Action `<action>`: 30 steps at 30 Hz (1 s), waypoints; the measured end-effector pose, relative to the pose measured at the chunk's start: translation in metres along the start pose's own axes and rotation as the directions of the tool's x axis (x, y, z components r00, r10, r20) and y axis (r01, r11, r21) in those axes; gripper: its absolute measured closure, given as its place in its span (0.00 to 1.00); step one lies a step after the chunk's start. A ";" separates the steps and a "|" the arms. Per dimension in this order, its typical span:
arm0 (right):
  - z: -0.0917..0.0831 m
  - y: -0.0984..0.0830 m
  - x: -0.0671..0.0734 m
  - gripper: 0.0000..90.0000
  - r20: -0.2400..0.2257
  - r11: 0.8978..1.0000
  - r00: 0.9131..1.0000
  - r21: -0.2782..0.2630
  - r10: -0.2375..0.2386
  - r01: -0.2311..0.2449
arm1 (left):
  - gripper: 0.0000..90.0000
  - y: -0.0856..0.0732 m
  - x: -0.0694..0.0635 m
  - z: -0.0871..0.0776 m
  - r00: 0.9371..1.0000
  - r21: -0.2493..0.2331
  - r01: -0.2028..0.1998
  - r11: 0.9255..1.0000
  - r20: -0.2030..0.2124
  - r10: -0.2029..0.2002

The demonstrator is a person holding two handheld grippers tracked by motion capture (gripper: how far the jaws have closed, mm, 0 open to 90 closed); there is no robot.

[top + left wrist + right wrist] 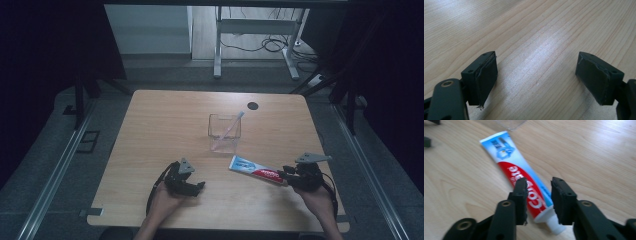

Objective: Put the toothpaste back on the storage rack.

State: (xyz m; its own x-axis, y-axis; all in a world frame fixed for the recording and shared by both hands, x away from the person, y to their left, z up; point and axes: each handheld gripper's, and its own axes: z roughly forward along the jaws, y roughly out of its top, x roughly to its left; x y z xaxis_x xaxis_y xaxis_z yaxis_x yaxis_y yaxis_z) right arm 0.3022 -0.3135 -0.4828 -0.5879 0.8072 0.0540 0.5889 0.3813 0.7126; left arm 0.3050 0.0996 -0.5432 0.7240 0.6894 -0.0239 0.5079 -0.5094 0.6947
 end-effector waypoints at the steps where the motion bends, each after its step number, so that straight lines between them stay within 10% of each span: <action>1: 0.001 0.001 -0.002 0.78 0.004 1.000 1.000 0.003 0.002 -0.002 | 0.20 0.000 0.000 0.000 1.000 0.000 0.000 1.000 0.000 0.000; 13: 0.025 0.004 -0.026 0.82 0.040 0.998 0.998 0.053 0.041 -0.043 | 0.20 0.000 0.000 0.000 1.000 0.000 0.000 1.000 0.000 0.000; 30: 0.024 -0.009 -0.017 0.78 -0.024 0.997 0.999 0.070 0.040 -0.038 | 0.20 0.000 0.000 0.000 1.000 0.000 0.000 1.000 -0.001 0.000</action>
State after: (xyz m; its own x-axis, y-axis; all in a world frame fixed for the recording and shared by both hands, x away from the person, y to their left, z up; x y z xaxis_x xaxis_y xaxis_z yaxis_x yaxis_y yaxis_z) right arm 0.3206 -0.3198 -0.5067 -0.5772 0.8105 0.0994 0.6484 0.3810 0.6591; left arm 0.3049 0.0996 -0.5432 0.7234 0.6901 -0.0236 0.5082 -0.5089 0.6948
